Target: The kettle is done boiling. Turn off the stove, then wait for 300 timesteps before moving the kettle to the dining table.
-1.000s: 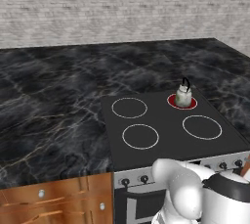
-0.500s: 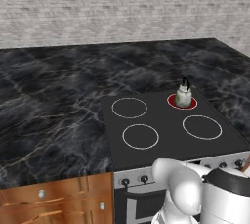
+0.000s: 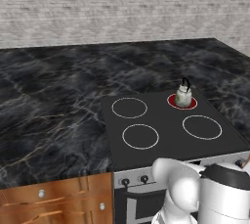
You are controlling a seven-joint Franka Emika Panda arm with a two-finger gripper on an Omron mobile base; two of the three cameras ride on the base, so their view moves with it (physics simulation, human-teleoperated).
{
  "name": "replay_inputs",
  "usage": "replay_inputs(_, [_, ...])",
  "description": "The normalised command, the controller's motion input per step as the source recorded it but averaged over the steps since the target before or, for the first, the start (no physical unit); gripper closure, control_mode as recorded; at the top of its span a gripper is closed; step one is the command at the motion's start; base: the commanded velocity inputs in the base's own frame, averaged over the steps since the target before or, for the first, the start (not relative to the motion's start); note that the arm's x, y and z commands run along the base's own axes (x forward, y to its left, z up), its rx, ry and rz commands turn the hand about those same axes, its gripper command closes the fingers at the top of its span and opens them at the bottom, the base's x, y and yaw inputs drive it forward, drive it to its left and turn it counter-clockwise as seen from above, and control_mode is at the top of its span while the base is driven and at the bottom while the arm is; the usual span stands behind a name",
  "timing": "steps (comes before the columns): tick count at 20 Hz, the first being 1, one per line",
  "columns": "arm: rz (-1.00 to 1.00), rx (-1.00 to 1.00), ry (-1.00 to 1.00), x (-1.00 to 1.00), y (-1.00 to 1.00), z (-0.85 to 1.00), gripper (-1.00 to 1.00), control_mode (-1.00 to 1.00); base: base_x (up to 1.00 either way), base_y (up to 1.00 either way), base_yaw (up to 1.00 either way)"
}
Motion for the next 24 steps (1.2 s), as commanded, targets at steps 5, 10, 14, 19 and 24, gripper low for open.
replay_inputs(5, [0.00,-0.04,0.02,0.11,0.00,-0.09,-1.00,-1.00,0.00,0.00,0.00])
replay_inputs(10, [0.00,-0.02,0.02,0.07,0.00,-0.11,-1.00,-1.00,0.00,0.00,0.00])
replay_inputs(14, [0.00,0.00,0.00,0.00,-0.11,-0.20,-1.00,-1.00,0.00,0.00,0.00])
replay_inputs(19, [0.00,0.00,0.00,0.00,-0.14,-0.16,-1.00,-1.00,0.00,0.00,0.00])
replay_inputs(24, [0.00,0.00,0.00,0.00,-0.12,-0.10,-1.00,-1.00,0.00,0.00,0.00])
